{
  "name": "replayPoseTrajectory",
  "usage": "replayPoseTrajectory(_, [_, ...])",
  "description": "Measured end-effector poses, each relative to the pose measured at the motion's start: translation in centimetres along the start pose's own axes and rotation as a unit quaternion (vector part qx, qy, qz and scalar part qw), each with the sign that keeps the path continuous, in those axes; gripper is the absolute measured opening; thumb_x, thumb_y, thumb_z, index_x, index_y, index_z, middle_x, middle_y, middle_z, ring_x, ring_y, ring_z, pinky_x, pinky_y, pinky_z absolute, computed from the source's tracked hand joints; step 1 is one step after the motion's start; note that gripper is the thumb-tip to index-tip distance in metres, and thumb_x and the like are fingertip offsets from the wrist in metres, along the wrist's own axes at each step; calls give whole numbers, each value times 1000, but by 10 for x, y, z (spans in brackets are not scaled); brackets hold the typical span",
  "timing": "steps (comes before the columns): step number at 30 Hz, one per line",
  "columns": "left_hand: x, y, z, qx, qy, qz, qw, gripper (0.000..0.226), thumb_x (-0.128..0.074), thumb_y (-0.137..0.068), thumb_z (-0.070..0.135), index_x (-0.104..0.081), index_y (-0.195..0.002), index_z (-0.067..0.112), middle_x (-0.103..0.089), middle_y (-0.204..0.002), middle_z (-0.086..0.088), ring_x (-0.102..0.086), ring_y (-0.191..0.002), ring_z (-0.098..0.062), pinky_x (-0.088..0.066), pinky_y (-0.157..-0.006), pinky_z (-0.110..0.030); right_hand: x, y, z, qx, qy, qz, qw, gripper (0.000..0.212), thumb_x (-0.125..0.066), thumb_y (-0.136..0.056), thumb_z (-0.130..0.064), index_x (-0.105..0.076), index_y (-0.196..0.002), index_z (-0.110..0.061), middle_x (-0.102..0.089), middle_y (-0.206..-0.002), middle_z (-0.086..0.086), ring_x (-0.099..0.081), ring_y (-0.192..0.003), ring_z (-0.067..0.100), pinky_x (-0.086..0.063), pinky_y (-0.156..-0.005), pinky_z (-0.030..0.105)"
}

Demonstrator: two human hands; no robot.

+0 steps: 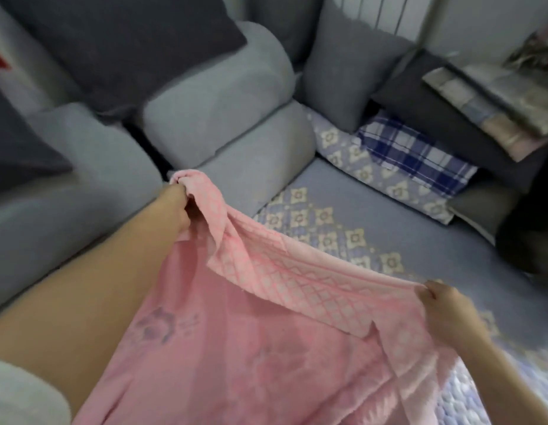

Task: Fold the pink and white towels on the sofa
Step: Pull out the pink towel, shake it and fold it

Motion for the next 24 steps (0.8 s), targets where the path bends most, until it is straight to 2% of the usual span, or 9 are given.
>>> replayPoseTrajectory(2, [-43,-37,16,-20,112,13,993,43,-31,-108,23,-11,-73,40,-61,-52,11,-52,-63,-11,-45,-42,-14,11,-47,25,-43,-2,43,998,23,-53,-102,-25,-70,-91,-13,-71,-104,23,-63,-100,43,-41,-74,38])
replayPoseTrajectory(4, [-102,-68,47,-23,109,12,994,38,-40,-107,17,-45,-70,18,-57,-37,8,-53,-69,-17,-50,-51,-18,17,-105,49,-67,-17,84,994,23,-56,-100,-27,-74,-96,-13,-72,-104,23,-63,-99,46,-46,-77,41])
replayPoseTrajectory(6, [-169,-111,65,-62,183,-3,981,22,-44,-105,16,-61,-94,7,-63,-46,4,-59,-68,-20,-55,-56,-25,12,-171,75,-100,-51,114,987,24,-58,-98,-30,-73,-92,-13,-70,-91,20,-63,-91,44,-49,-76,41])
replayPoseTrajectory(8, [-237,-155,49,-93,206,-43,973,48,-45,-100,31,-48,-142,6,-70,-76,-3,-61,-70,-20,-56,-62,-31,-4,-240,103,-135,-79,128,979,23,-61,-94,-30,-72,-89,-10,-67,-82,15,-62,-84,39,-51,-75,40])
replayPoseTrajectory(10, [-295,-184,-7,-180,-14,-30,983,72,-51,-91,39,-31,-156,14,-59,-135,-13,-59,-108,-22,-53,-95,-44,-32,-301,128,-161,-74,112,978,19,-59,-90,-21,-70,-96,-6,-69,-92,23,-63,-90,42,-51,-78,41])
replayPoseTrajectory(12, [-343,-203,-95,-297,-313,-26,902,76,-60,-91,26,-25,-159,22,-24,-163,-16,-31,-146,-30,-30,-119,-46,-70,-340,152,-179,-51,75,980,28,-56,-91,-14,-65,-116,-4,-64,-115,32,-59,-107,47,-48,-88,43])
replayPoseTrajectory(14, [-369,-199,-191,-261,-492,-82,827,79,-58,-94,32,-14,-160,30,-1,-168,-15,-2,-154,-34,-13,-125,-45,-111,-355,172,-139,-21,58,988,43,-56,-95,-14,-53,-136,0,-53,-132,35,-49,-122,49,-42,-102,49])
replayPoseTrajectory(20, [-379,-227,-293,-157,-658,-125,726,75,-47,-97,45,-8,-160,36,3,-169,-7,9,-154,-33,-8,-125,-49,-205,-278,235,116,128,16,985,69,-58,-84,-40,-50,-143,-7,-48,-138,28,-45,-126,49,-37,-104,58])
replayPoseTrajectory(24, [-389,-266,-287,-159,-720,-188,649,71,-47,-98,42,-15,-160,30,-14,-167,-3,-7,-155,-24,-12,-124,-44,-205,-255,307,-132,112,-18,985,87,-87,-70,-43,-47,-140,-9,-45,-140,24,-41,-130,45,-33,-106,52])
Point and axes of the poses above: each hand's wrist, its own y-axis away from the middle knuckle, its own x-axis out of the back of the hand, z = x × y, the point moved 2 cm from there along -y, towards the middle knuckle
